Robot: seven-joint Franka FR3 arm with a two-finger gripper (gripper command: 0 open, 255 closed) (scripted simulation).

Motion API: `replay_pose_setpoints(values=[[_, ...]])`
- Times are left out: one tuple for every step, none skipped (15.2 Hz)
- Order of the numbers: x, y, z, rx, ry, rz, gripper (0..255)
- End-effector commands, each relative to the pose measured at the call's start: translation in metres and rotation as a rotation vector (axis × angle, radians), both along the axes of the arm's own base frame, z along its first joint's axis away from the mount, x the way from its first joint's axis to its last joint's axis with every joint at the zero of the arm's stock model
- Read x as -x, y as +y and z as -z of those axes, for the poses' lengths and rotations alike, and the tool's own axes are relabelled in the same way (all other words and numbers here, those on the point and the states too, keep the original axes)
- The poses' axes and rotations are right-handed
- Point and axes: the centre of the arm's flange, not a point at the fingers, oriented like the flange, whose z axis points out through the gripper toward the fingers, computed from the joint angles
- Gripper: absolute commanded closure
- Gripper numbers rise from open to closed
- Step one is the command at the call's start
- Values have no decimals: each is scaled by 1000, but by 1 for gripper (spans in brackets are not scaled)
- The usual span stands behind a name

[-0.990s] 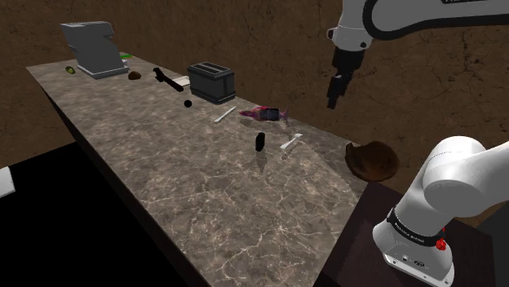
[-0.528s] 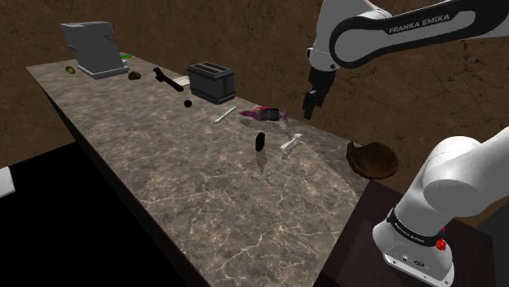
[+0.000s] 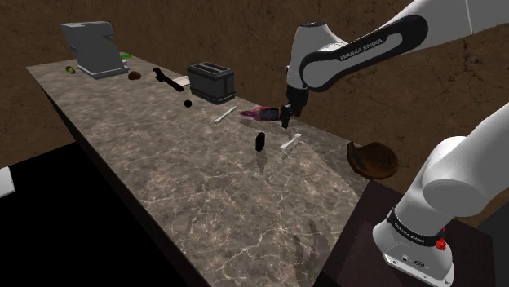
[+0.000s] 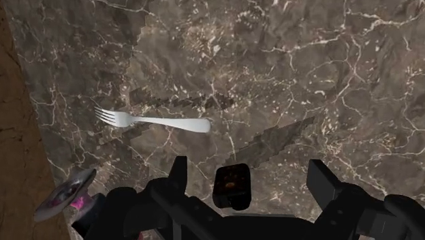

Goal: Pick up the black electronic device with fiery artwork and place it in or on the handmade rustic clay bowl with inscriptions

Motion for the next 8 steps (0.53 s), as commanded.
replay_pose_setpoints(values=[[-21,-1,17,-4,-14,9,0],[-31,-1,25,-5,-20,14,0],[-40,-1,33,-7,-27,19,0],[-50,-1,41,-8,-33,24,0],[-60,-1,49,-10,-39,28,0],[-69,-2,57,-12,-45,33,0],[-79,-2,65,-13,-52,38,0],[-89,-3,73,-15,-58,42,0]])
